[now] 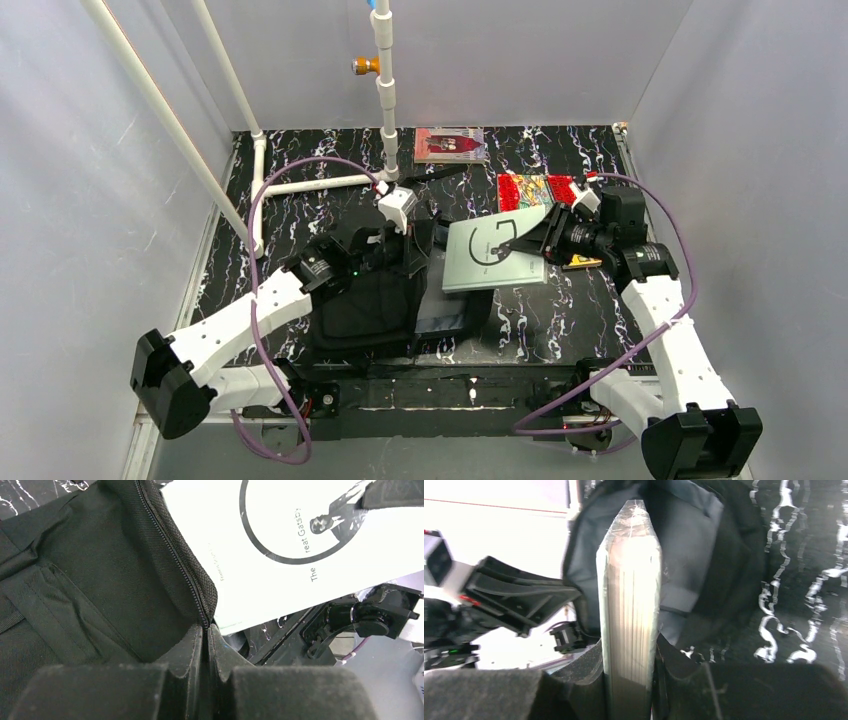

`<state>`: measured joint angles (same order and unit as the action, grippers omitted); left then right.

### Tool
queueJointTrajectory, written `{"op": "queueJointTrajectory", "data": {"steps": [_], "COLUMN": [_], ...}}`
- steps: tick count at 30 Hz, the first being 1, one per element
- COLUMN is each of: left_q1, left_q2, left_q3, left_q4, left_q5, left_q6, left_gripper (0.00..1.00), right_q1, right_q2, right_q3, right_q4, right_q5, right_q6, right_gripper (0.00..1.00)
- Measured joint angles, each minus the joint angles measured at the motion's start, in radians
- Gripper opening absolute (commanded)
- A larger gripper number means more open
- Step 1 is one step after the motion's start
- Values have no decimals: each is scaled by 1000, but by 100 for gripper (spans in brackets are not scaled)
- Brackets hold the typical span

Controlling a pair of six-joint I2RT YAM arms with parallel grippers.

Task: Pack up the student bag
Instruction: Place the book in the student bag.

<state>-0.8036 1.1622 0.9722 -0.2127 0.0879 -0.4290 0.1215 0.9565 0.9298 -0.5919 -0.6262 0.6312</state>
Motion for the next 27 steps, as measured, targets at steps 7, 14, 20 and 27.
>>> {"op": "queueJointTrajectory", "data": {"steps": [7,14,20,27], "left_q1": [-3,-3,-3,-4], "left_q2": [-76,-205,-251,-216], "left_q3": [-86,-93,-91,-90], "left_q4": [122,161,179,190], "left_q5": [71,92,137,194], "left_q6": [26,93,140,141], "left_gripper": [0,0,0,0], "right_q1": [20,146,268,385], "right_q2": [-18,-16,11,136], "right_q3": [-79,-251,-355,-365], "right_q4": [171,265,455,697], "right_q5": [-56,2,44,97], "right_q6": [155,253,394,527], "right_gripper": [1,1,1,1]}}
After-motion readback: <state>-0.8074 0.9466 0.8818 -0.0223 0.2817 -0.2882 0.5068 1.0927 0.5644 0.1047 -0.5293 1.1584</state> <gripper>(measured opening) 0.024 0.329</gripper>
